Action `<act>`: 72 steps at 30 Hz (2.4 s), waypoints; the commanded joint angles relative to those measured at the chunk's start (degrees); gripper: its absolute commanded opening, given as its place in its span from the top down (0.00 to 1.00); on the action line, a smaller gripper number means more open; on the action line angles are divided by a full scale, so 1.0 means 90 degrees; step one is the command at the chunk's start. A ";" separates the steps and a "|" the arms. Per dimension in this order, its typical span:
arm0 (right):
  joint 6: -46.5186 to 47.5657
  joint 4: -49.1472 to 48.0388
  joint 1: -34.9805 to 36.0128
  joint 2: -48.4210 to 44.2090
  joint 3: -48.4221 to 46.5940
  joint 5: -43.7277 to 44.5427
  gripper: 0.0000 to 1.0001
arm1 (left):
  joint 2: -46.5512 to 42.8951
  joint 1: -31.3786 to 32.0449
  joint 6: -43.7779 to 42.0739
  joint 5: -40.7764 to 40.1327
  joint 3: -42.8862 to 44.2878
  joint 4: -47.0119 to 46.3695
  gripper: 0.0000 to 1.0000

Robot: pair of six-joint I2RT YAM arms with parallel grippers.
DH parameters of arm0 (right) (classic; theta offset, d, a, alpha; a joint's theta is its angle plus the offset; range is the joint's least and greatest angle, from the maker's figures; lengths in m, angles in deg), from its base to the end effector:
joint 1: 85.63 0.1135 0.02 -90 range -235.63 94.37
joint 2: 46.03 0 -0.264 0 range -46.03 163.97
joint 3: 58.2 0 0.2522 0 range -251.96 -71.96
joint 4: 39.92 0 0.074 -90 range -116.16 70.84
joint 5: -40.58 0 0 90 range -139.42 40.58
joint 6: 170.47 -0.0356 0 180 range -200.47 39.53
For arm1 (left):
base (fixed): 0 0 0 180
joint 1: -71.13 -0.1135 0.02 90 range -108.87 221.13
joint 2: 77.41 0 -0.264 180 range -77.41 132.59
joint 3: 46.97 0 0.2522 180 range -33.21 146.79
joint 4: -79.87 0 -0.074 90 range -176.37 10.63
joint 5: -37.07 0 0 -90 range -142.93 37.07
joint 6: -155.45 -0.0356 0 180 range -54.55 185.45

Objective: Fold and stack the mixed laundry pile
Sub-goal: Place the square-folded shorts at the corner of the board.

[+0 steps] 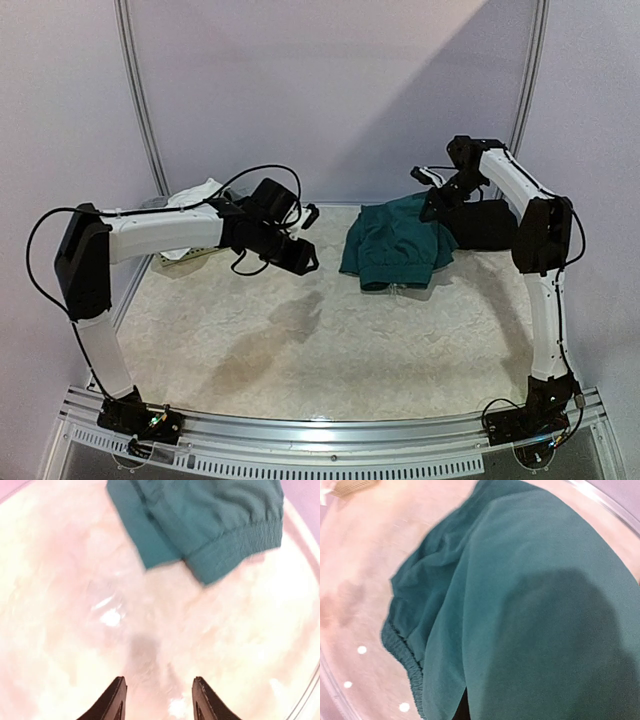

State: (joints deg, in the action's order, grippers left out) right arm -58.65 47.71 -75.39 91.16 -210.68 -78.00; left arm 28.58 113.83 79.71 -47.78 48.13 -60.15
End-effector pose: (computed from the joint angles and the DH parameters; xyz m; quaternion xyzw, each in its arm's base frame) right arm 0.4781 0.1037 0.2591 -0.3008 0.9099 0.2277 0.1726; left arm 0.2987 -0.2800 0.2347 0.2458 0.9088 -0.1967 0.2739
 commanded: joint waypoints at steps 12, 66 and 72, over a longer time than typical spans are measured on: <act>0.1556 0.0140 -0.0793 0.0303 -0.0786 0.2276 1.00 | -0.0184 0.0117 -0.0211 -0.0231 -0.0454 0.0382 0.54; 0.1193 -0.3276 -0.1890 0.0698 -0.0480 0.5356 0.35 | -0.0257 0.0479 -0.0326 -0.0208 -0.0855 0.0543 0.54; 0.0772 -0.3000 -0.1790 -0.0490 0.0355 0.4390 0.28 | -0.0259 0.0552 -0.0304 -0.0253 -0.0789 0.0538 0.54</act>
State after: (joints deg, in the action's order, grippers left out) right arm -48.09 19.95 -92.33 95.68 -210.70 -32.52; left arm 27.29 117.35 77.05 -49.23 40.63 -56.44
